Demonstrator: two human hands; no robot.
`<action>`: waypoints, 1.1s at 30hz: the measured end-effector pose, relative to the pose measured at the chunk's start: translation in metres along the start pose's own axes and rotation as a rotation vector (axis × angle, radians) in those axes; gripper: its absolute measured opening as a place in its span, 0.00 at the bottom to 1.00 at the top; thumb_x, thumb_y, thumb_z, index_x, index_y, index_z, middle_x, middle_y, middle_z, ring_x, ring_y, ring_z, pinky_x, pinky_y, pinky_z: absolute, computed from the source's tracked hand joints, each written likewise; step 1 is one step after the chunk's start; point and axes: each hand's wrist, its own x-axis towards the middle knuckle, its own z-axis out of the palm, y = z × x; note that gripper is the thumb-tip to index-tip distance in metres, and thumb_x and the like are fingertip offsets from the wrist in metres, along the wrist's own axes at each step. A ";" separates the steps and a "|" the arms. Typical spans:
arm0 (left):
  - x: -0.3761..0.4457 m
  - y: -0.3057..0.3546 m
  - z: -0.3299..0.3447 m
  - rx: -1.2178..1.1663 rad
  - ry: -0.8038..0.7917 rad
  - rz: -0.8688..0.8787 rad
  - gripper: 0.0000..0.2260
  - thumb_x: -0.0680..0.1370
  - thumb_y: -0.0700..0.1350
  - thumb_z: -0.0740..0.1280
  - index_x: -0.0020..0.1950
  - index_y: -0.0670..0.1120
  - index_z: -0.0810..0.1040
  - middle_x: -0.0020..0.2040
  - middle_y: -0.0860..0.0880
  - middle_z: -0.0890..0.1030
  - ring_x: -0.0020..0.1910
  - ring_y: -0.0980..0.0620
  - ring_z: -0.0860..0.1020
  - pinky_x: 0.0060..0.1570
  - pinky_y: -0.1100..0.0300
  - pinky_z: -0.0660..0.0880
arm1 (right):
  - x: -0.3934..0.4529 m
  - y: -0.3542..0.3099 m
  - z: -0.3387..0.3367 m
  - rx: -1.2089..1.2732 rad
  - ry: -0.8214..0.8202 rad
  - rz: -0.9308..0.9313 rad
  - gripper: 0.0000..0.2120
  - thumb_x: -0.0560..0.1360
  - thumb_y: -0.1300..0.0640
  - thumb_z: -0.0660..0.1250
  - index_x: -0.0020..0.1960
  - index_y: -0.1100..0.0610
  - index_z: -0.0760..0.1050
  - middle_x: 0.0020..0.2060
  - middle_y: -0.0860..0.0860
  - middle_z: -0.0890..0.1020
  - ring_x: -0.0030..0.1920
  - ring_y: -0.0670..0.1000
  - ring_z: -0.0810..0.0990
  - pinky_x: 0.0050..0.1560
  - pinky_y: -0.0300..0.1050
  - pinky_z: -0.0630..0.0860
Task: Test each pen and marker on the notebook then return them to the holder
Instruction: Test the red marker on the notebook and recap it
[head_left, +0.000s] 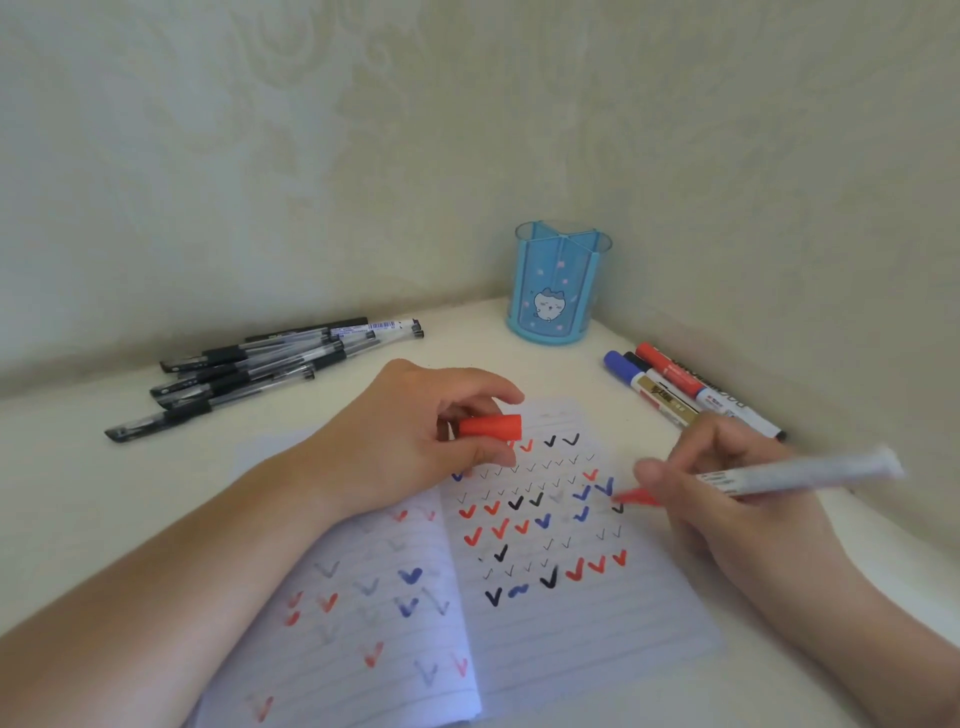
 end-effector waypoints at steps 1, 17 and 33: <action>0.000 0.001 0.000 -0.024 -0.008 0.002 0.14 0.68 0.45 0.78 0.50 0.57 0.82 0.43 0.59 0.85 0.36 0.54 0.84 0.41 0.69 0.77 | 0.000 -0.004 0.001 0.055 -0.023 -0.035 0.18 0.65 0.52 0.79 0.33 0.58 0.71 0.21 0.45 0.73 0.21 0.41 0.66 0.27 0.35 0.64; -0.006 0.012 0.009 0.080 -0.050 0.302 0.11 0.73 0.49 0.74 0.52 0.46 0.83 0.40 0.54 0.83 0.36 0.57 0.79 0.38 0.65 0.75 | -0.001 -0.001 0.001 0.339 -0.302 -0.091 0.18 0.67 0.41 0.74 0.46 0.54 0.78 0.41 0.61 0.85 0.30 0.60 0.79 0.27 0.43 0.62; -0.013 0.025 0.020 -0.041 -0.142 0.350 0.08 0.79 0.48 0.68 0.49 0.45 0.84 0.34 0.48 0.80 0.28 0.49 0.74 0.28 0.54 0.69 | -0.013 0.006 0.016 0.220 -0.239 -0.383 0.05 0.72 0.54 0.70 0.46 0.54 0.77 0.39 0.56 0.85 0.27 0.57 0.79 0.34 0.40 0.76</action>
